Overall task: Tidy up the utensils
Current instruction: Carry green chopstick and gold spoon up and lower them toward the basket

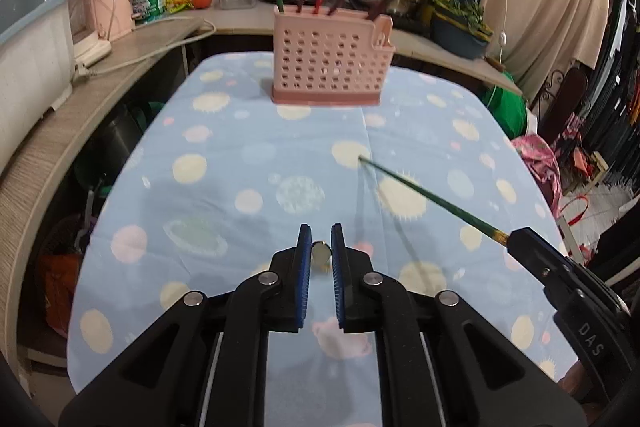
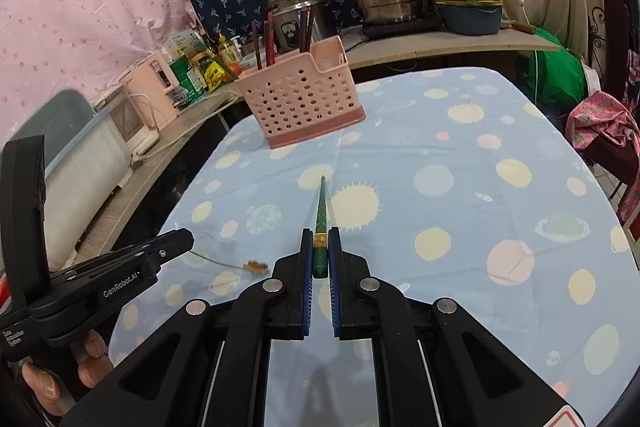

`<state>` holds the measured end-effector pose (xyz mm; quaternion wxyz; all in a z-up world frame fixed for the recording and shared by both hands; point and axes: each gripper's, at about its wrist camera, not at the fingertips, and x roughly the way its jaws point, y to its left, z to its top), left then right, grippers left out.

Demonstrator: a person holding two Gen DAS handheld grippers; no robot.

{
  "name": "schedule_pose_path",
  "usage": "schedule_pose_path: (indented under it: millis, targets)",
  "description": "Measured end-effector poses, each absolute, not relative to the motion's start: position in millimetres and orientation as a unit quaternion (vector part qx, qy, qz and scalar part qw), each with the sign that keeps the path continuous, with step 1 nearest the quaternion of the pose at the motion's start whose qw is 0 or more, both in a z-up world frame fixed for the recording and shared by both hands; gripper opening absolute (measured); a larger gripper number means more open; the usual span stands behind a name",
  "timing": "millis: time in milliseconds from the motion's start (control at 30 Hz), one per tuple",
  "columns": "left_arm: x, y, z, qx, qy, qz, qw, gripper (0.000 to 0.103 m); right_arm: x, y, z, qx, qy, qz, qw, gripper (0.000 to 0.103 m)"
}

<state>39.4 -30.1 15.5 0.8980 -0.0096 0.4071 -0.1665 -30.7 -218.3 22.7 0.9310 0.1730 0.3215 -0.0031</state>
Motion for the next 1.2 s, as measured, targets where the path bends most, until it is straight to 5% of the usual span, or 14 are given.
schedule_pose_path:
  millis: [167, 1200]
  targets:
    - [58, -22, 39, -0.025, 0.390, -0.163, 0.906, 0.001, -18, -224, 51, 0.177, 0.296, 0.002, 0.939, 0.007]
    - [214, -37, 205, -0.013, 0.259, -0.128, 0.957, 0.001, 146, -259, 225, 0.180, 0.129, -0.005, 0.975, 0.007]
